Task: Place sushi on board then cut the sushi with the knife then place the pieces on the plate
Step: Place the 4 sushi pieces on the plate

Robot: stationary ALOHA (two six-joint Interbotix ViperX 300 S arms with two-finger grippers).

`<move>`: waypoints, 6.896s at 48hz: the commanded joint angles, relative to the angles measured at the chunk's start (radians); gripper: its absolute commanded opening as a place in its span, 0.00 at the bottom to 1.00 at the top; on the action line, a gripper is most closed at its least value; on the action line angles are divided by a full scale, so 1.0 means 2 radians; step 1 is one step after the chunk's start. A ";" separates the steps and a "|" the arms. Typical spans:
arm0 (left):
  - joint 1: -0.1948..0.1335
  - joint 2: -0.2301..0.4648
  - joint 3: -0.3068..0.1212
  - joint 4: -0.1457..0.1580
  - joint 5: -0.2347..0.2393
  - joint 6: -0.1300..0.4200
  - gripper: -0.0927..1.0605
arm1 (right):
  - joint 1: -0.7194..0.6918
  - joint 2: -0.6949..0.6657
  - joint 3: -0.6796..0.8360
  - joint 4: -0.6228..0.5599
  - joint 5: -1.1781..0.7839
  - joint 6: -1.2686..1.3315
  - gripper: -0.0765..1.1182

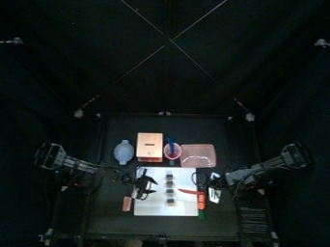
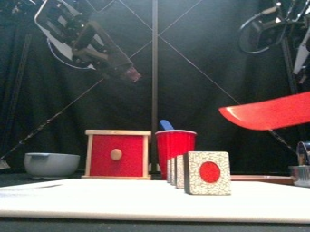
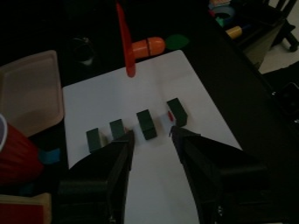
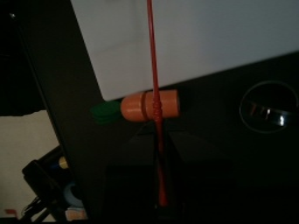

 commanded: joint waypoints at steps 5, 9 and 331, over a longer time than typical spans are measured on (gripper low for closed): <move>0.010 -0.002 0.000 -0.001 -0.005 -0.001 0.75 | -0.029 -0.008 0.021 0.011 0.000 -0.004 0.44; 0.013 -0.002 0.002 -0.001 -0.005 -0.001 0.75 | -0.038 -0.011 0.028 0.013 -0.001 -0.006 0.49; 0.108 -0.002 0.062 -0.004 -0.018 0.001 0.75 | -0.230 0.134 -0.082 -0.292 -0.100 0.006 0.55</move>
